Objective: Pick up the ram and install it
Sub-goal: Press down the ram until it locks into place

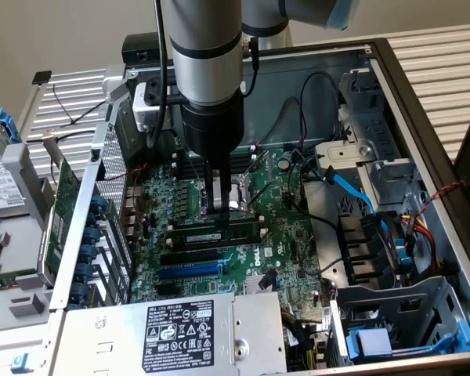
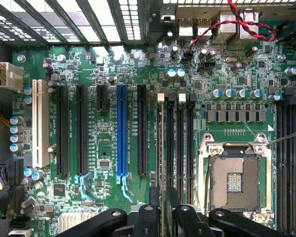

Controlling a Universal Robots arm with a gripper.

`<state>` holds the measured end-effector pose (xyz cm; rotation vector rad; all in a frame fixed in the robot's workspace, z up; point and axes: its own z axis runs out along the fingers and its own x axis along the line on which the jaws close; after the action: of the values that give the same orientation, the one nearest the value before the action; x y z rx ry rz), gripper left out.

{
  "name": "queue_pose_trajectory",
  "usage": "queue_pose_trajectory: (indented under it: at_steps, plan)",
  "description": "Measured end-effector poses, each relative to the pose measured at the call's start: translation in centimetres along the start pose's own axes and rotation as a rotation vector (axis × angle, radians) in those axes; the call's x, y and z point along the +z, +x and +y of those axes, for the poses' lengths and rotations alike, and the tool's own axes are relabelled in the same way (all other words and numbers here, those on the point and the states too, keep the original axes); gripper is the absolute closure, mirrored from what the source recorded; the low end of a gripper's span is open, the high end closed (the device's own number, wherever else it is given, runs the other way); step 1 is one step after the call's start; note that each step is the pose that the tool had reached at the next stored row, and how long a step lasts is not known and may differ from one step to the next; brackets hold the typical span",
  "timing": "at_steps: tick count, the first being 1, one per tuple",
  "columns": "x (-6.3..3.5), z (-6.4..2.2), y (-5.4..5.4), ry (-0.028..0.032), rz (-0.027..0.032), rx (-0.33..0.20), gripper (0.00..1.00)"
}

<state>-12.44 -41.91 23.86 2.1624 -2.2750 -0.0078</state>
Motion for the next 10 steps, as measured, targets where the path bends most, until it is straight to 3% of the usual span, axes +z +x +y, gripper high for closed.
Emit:
queue_pose_trajectory:
  at_steps: [9, 10]
  plan:
    - [0.0, 0.71, 0.04, 0.0001, 0.0, 0.0, 0.81]
    - [0.0, 0.81, 0.04, 0.0001, 0.0, 0.0, 0.9]
